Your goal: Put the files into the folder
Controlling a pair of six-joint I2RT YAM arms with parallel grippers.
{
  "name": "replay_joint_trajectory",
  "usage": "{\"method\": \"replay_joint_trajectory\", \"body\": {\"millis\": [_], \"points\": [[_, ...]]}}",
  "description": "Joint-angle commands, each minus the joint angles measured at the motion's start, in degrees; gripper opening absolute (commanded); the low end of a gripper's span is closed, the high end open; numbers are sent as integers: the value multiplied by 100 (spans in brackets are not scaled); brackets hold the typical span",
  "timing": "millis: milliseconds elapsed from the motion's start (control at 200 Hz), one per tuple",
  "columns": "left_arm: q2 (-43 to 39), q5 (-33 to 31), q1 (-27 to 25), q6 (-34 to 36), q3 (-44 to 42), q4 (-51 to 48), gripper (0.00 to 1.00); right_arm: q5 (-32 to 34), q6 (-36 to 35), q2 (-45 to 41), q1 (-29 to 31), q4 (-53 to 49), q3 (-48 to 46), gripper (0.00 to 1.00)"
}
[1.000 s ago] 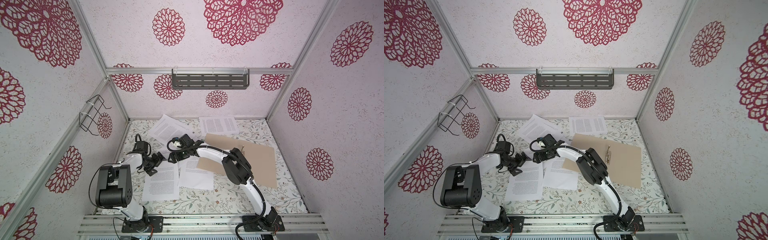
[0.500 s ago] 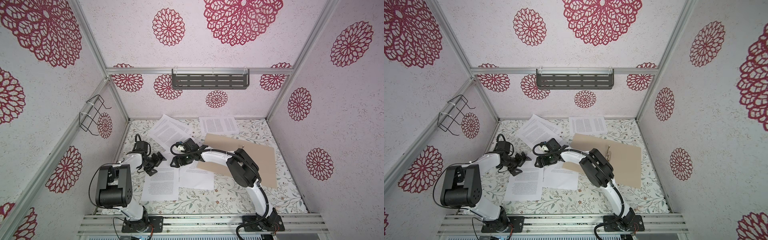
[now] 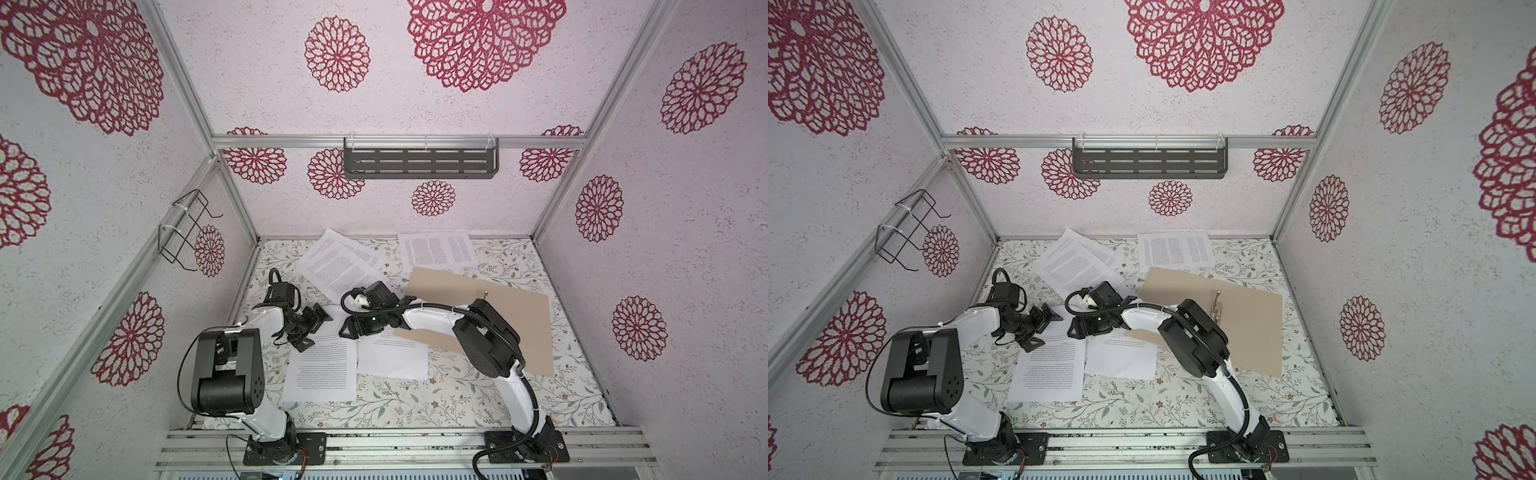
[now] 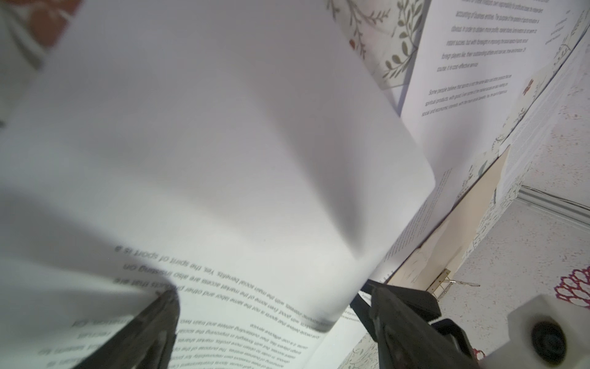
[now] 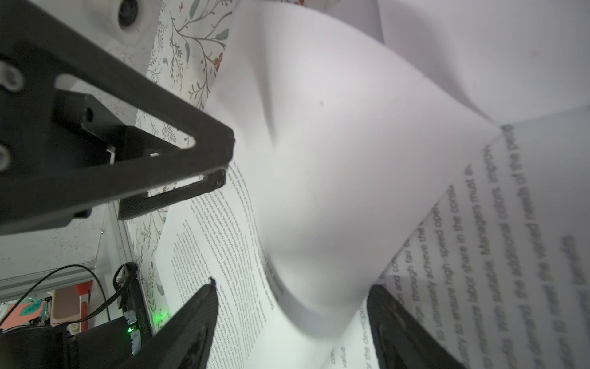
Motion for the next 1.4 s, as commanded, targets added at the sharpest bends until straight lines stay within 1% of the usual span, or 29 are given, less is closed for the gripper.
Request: {"method": "replay_joint_trajectory", "body": {"millis": [0, 225, 380, 470, 560, 650, 725, 820, 996, 1091, 1221, 1396], "points": [[510, -724, 89, 53, -362, -34, 97, -150, 323, -300, 30, 12, -125, 76], [530, -707, 102, 35, -356, -25, 97, -433, 758, -440, 34, 478, -437, 74], [532, -693, 107, 35, -358, -16, 97, -550, 990, -515, 28, 799, -614, 69], [547, -698, 106, 27, -353, -7, 97, -523, 1027, -595, 30, 784, -638, 66], [558, -691, 102, 18, -344, -7, 97, -509, 1055, -609, 30, 672, -561, 65], [558, -689, 107, 22, -344, -14, 97, -629, 1236, -649, 66, 920, -684, 63], [567, -689, 107, 18, -345, -16, 97, -650, 1353, -714, 97, 1059, -822, 62], [566, -688, 104, 9, -344, -16, 97, -773, 1638, -830, 105, 1486, -1088, 62], [576, -689, 109, 0, -336, -16, 97, -600, 1672, -1080, 142, 1468, -1218, 62], [573, -689, 111, -6, -344, -9, 97, -563, 1709, -1045, 197, 1421, -1193, 61], [600, -653, 115, -17, -353, 19, 97, -597, 1852, -961, 314, 1602, -1209, 58], [635, -623, 113, -26, -371, 62, 97, -324, 1966, -1039, 463, 1581, -1356, 59]]}}
